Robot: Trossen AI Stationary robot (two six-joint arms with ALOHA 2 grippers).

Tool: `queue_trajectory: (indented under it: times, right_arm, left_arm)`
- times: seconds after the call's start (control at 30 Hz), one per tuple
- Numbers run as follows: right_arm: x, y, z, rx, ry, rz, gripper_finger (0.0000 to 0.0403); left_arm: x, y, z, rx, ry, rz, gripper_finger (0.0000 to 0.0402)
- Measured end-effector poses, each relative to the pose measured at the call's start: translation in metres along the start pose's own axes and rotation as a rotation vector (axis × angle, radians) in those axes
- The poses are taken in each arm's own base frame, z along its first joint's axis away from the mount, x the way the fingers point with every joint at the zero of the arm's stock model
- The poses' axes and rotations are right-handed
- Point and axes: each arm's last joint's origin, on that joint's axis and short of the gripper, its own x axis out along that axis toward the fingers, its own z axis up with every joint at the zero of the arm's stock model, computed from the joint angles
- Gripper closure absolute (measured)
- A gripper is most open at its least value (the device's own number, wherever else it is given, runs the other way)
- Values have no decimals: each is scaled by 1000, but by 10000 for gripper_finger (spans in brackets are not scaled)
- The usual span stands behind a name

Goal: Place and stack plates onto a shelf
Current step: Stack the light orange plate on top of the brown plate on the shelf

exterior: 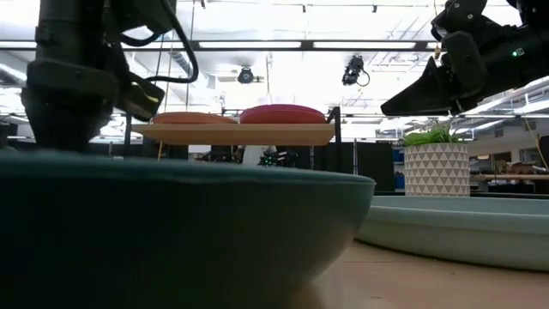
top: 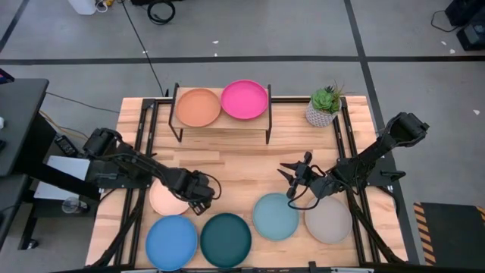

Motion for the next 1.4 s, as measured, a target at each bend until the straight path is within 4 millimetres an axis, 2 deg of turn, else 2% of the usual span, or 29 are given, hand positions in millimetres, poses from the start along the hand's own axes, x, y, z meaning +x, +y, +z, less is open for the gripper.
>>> queue_trajectory:
  times: [0.13,0.27,0.6,0.7,0.8,1.03,1.13,1.23,1.4]
  right_arm:
    - [0,0,0,0,0,0,287]
    - [0,0,0,0,0,0,287]
    - [0,0,0,0,0,0,287]
    - [0,0,0,0,0,0,287]
    - [0,0,0,0,0,0,287]
    - [0,0,0,0,0,0,287]
    - [0,0,0,0,0,0,287]
    - [0,0,0,0,0,0,287]
    - [0,0,0,0,0,0,287]
  left_arm:
    - [3,5,0,-7,11,24,232]
    - [2,7,-1,0,7,51,253]
    - [2,8,-1,46,-7,72,372]
    - [2,7,-1,51,3,64,390]
    - [2,9,-2,48,15,73,380]
    - [2,8,-1,68,14,65,281]
    - [2,8,-1,70,-3,76,259]
    - [2,8,-1,77,-15,84,263]
    - [2,9,0,89,-22,89,306]
